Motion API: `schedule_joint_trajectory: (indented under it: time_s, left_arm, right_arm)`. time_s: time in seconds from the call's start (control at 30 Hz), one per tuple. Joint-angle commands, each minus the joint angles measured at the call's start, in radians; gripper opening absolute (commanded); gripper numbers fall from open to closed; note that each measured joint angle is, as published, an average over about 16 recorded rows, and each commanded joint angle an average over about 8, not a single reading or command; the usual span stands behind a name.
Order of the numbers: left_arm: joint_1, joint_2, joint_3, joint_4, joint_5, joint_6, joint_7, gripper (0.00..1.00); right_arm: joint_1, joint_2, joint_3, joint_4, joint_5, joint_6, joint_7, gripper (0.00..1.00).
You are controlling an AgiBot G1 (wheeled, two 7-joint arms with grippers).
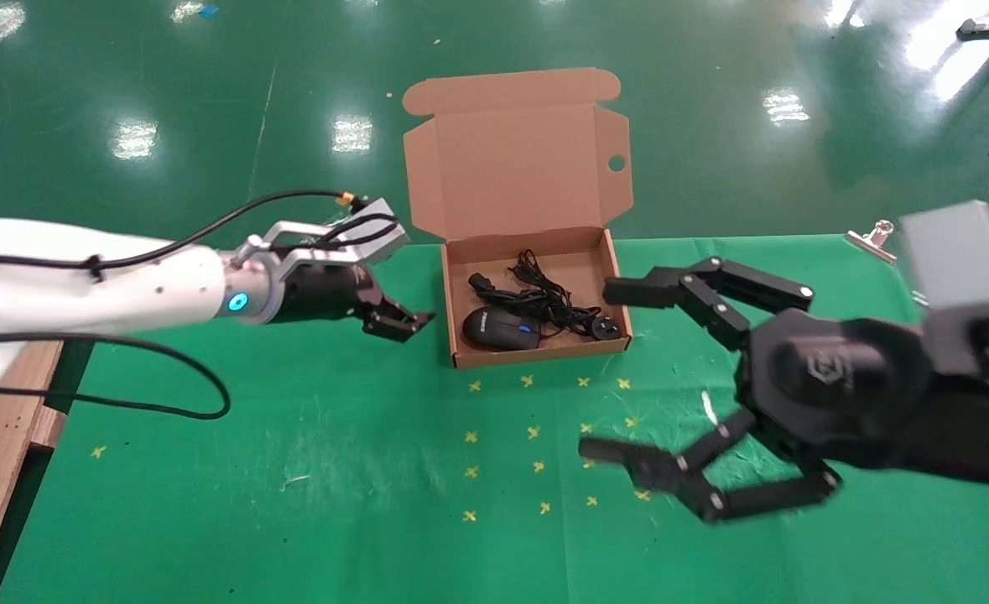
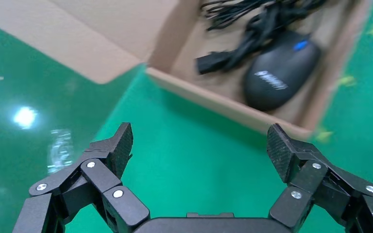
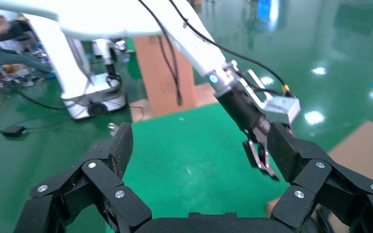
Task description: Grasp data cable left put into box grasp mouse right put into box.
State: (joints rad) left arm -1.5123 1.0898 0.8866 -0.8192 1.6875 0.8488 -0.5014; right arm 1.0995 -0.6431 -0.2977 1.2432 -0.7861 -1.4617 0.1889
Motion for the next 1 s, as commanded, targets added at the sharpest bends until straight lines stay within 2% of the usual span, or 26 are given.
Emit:
schedule_joint_trajectory:
  time_s: [0.03,0.2,1.0]
  left_arm:
    - [0.019,-0.021,-0.027,-0.021,-0.042,0.029,0.014,1.0]
    - [0.067,-0.074,-0.093,-0.072,-0.147,0.1,0.048,1.0]
    - [0.299,-0.326,-0.414,-0.317,-0.653,0.441,0.214,1.0]
  right_arm:
    - [-0.013,0.016,0.009,0.021,0.028,-0.017,-0.001,1.0]
    - [-0.024,0.031,0.017,0.04,0.055,-0.034,-0.002,1.0]
    - [-0.024,0.032,0.016,0.04,0.057,-0.034,-0.003,1.0]
